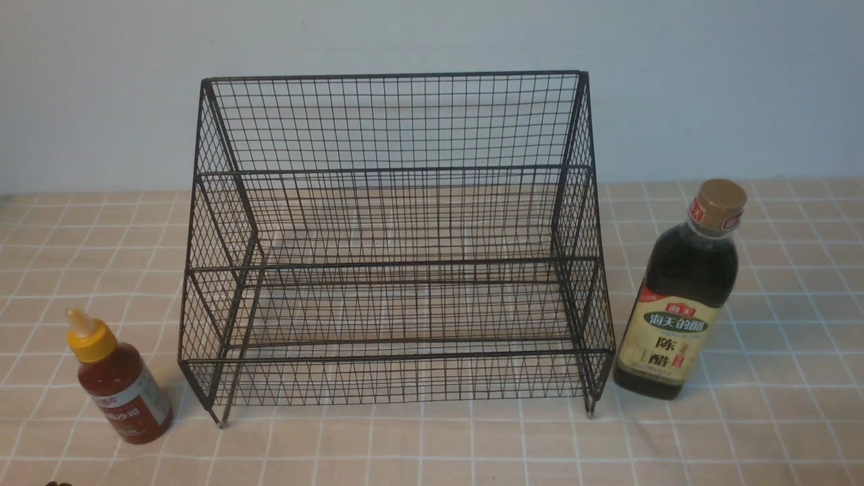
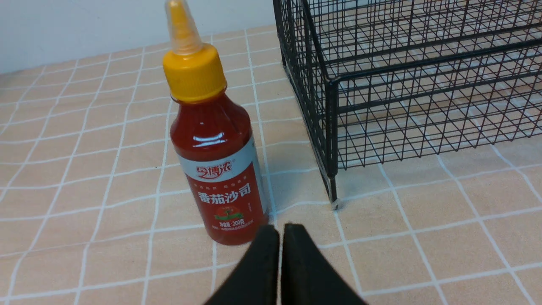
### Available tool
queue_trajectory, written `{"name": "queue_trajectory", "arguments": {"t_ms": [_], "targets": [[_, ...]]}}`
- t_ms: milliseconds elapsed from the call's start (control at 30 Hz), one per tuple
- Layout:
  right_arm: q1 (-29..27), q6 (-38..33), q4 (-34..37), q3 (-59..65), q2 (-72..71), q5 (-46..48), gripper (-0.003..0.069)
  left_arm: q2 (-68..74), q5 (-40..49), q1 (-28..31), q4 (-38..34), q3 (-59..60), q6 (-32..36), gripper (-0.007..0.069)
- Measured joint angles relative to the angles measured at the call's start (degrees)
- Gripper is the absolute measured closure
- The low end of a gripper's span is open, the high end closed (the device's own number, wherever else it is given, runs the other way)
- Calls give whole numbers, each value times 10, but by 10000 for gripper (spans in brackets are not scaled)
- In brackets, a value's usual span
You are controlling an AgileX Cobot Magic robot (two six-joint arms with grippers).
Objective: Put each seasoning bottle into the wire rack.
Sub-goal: Use the right arm to grab the condiment bottle closest to it
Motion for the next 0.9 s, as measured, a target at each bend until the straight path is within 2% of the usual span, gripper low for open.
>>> {"name": "queue_trajectory", "arguments": {"t_ms": [767,900], "targets": [[0,0,1,0,0,-3,673,0,0,0,0,0,0,631],[0,7,61,6,0,-86,673,0,0,0,0,0,0,631]]}}
